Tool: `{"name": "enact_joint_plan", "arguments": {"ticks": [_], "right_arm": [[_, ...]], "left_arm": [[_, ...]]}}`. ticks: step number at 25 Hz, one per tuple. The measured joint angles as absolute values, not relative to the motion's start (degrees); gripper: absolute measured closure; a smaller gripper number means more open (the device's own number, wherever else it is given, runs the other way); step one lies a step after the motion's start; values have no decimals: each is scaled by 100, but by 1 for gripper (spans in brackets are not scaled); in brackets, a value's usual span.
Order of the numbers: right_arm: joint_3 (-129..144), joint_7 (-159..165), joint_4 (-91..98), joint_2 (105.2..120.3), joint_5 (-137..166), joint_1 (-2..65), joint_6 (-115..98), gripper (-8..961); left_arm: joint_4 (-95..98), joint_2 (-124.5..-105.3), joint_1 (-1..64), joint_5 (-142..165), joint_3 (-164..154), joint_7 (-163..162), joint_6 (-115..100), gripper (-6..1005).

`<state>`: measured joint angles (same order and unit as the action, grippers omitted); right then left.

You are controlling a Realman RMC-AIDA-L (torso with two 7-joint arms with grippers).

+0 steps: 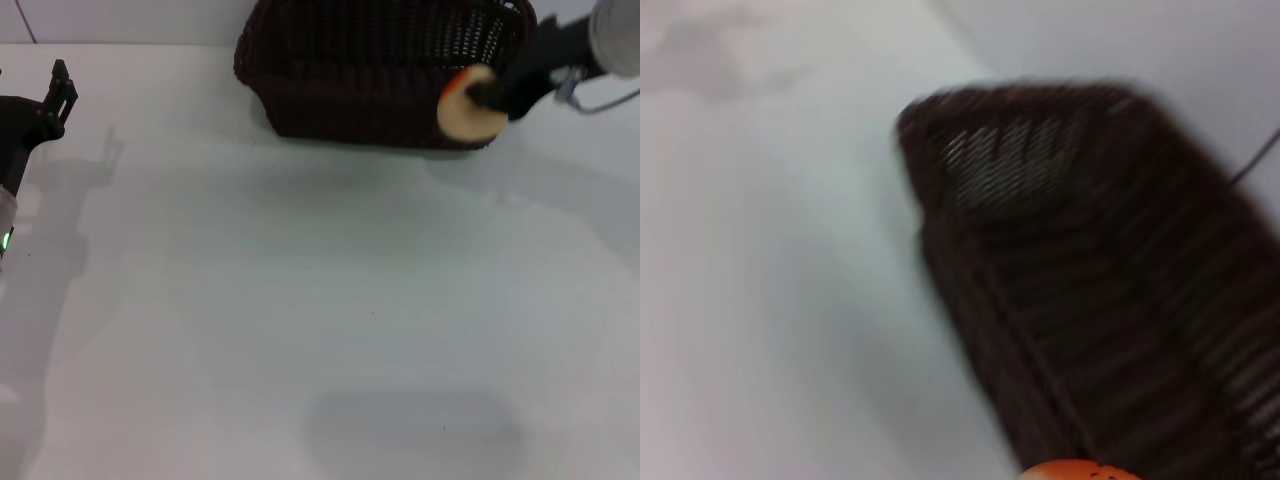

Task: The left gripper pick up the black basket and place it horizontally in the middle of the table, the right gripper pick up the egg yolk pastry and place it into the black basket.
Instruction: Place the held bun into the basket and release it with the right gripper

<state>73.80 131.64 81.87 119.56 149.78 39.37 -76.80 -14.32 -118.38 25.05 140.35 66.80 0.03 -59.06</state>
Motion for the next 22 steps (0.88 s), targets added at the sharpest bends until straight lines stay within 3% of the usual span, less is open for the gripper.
{"name": "enact_joint_plan", "arguments": {"ticks": [15,22], "right_arm": [[6977,13148,8403,11915,15318,4111,-7547,903],[6883,13202,7869,11914,15832,4126,-6877,875]], "left_arm": [[-1471,-11847,2476,14058,6673,0,-5914,221],[-1475,-11848,2461,14060,6670,0,-5914,221]]}}
